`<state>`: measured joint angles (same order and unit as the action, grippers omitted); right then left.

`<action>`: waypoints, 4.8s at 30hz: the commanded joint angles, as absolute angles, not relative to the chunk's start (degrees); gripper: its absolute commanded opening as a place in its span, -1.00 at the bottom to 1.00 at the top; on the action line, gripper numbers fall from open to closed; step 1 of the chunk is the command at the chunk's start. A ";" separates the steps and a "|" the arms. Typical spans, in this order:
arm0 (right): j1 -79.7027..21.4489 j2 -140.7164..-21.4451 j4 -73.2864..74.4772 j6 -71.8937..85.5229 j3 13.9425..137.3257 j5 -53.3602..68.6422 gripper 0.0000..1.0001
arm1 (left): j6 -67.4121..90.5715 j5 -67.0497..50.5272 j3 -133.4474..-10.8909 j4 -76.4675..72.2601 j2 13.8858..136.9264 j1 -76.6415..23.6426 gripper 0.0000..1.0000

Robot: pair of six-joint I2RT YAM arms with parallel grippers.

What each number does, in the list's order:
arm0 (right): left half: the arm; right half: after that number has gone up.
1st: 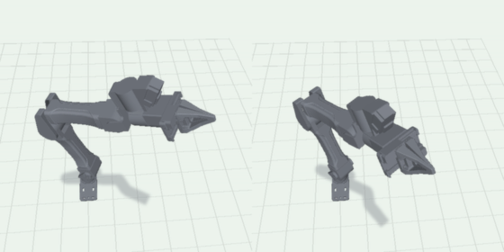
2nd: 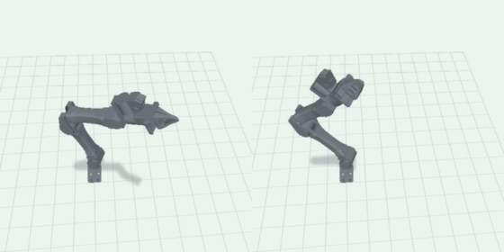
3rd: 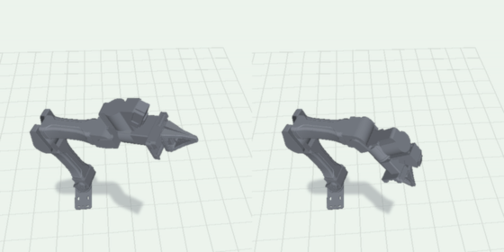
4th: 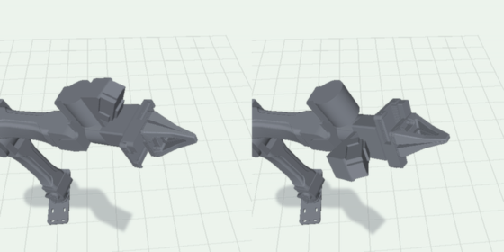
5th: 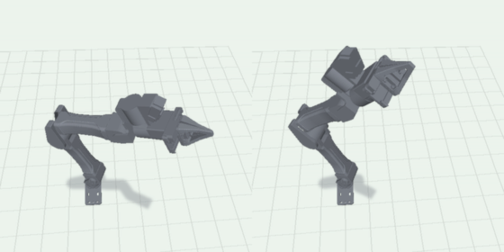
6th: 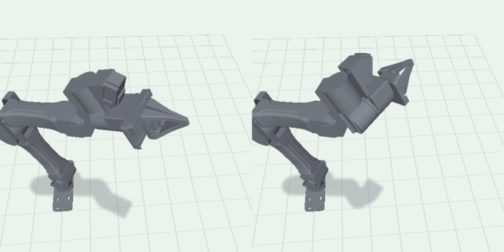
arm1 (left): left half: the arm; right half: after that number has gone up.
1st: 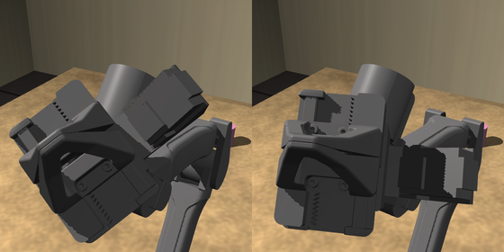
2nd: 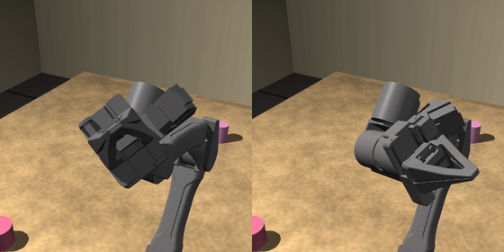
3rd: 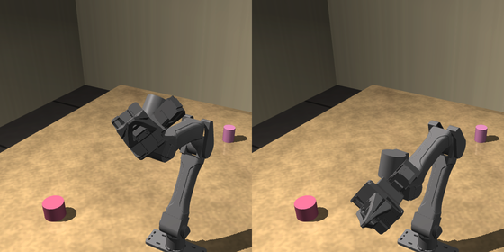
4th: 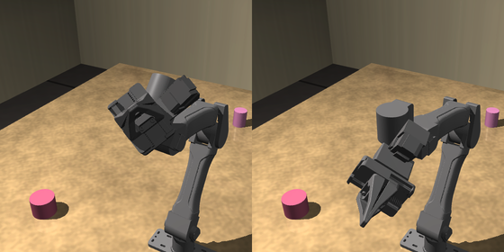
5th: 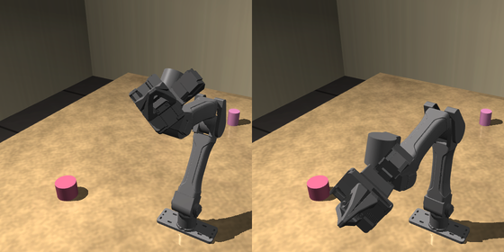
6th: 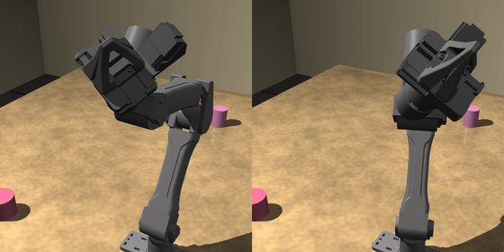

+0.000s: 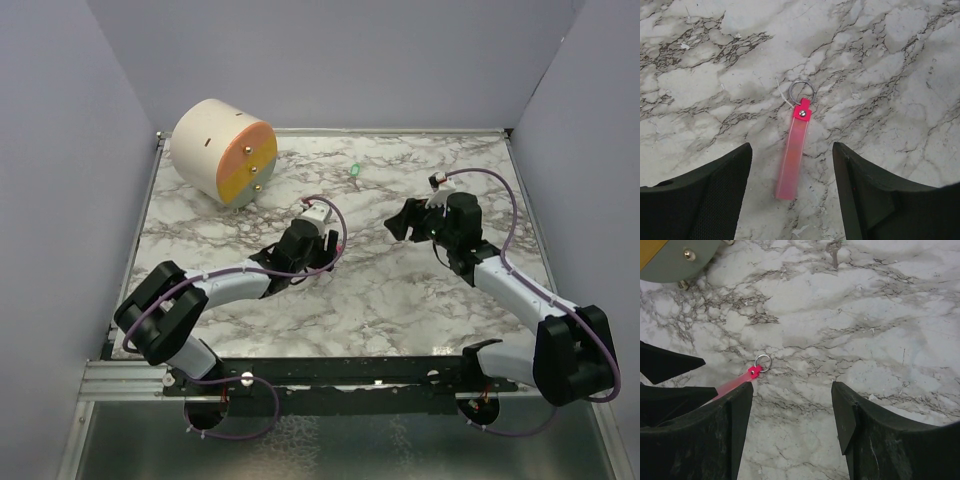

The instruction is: Put the keys on the keyring

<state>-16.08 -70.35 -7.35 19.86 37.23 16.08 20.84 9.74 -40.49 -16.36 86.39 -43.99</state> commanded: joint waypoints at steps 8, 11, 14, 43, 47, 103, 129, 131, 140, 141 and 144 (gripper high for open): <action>-16.35 -71.27 -8.61 18.13 38.94 16.17 0.27 | 22.32 11.76 -38.25 -17.93 86.82 -45.07 0.25; -16.39 -72.07 -8.54 18.20 39.09 16.98 0.27 | 22.58 11.57 -37.35 -17.93 86.62 -45.18 0.24; -16.44 -72.24 -8.46 18.23 39.09 17.05 0.27 | 22.78 10.96 -36.52 -17.94 86.66 -45.26 0.24; -16.74 -72.38 -8.35 18.50 39.02 17.31 0.27 | 20.85 11.84 -36.09 -17.22 90.90 -46.05 -0.24; -16.79 -72.33 -8.22 18.38 39.01 17.23 0.26 | 20.38 12.50 -36.83 -15.90 90.37 -46.19 -0.34; -18.03 -67.60 -10.56 18.45 36.87 26.18 0.09 | 10.99 10.39 -58.21 6.44 76.42 -47.90 -1.00; -27.80 -71.70 -7.85 14.08 40.82 18.84 0.03 | 11.01 9.78 -60.91 8.01 78.80 -48.81 -1.00; -27.94 -71.66 -8.00 14.38 40.82 18.57 0.02 | 10.74 9.36 -60.92 8.07 78.68 -48.82 -1.00; -29.53 -71.81 -8.34 14.46 41.30 18.16 0.01 | 9.32 6.78 -61.40 8.27 79.48 -49.59 -1.00; -29.88 -71.91 -8.35 14.45 41.37 18.00 0.00 | 9.20 6.51 -61.55 8.34 79.68 -49.75 -1.00; -30.75 -71.98 -8.43 14.50 41.64 17.49 -0.01 | 8.91 6.03 -62.06 8.75 80.44 -50.24 -1.00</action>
